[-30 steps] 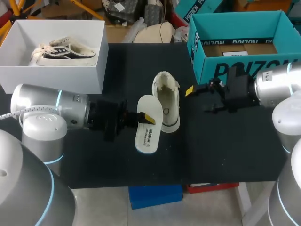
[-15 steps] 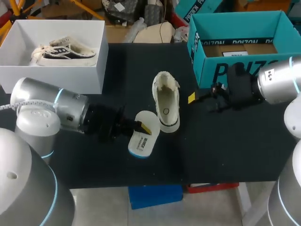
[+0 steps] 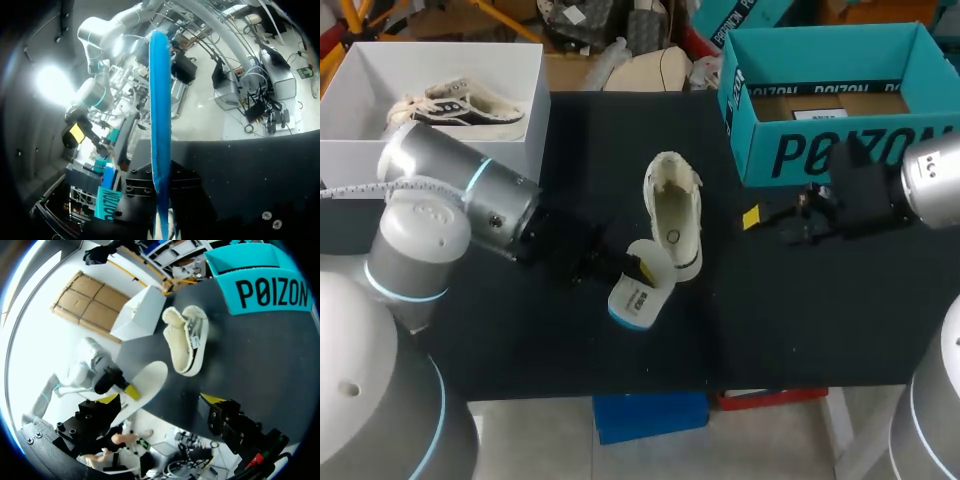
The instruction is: Take the shoe out of the shoebox, open the shoe tongue, remove and reinsert the insole, then place the shoe into the shoebox
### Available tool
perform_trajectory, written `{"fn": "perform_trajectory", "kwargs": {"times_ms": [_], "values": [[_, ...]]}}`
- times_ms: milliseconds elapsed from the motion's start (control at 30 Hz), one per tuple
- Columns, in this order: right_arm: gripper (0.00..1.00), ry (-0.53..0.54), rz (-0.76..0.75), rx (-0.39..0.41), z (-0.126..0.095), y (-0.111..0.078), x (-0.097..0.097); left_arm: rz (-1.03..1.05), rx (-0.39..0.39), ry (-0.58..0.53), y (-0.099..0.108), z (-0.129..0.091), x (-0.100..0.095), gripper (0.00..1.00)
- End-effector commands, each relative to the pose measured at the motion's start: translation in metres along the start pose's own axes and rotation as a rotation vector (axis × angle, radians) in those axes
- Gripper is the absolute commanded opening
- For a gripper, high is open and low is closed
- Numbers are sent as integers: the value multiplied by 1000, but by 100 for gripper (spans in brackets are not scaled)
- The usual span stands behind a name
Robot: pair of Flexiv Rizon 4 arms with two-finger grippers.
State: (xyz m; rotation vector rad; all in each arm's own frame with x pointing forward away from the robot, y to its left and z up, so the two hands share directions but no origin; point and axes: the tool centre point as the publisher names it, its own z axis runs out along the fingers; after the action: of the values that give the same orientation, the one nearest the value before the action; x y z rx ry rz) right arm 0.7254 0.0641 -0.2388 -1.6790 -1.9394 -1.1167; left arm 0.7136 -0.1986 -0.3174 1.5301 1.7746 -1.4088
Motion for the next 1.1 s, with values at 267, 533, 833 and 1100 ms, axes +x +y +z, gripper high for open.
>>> {"fn": "perform_trajectory", "kwargs": {"times_ms": [267, 533, 833, 1100], "values": [[100, 0, 0, 1, -3, -1, 1, 11, 29, 183, 41, 24, -12, 0], [100, 0, 0, 1, -3, -1, 1, 16, -7, 224, 67, 26, -11, 0], [100, 0, 0, 1, -3, -1, 1, -11, -17, 219, 105, 29, -9, 0], [100, 0, 0, 1, -3, -1, 1, -44, -22, 202, 135, 32, -7, 0]]}}
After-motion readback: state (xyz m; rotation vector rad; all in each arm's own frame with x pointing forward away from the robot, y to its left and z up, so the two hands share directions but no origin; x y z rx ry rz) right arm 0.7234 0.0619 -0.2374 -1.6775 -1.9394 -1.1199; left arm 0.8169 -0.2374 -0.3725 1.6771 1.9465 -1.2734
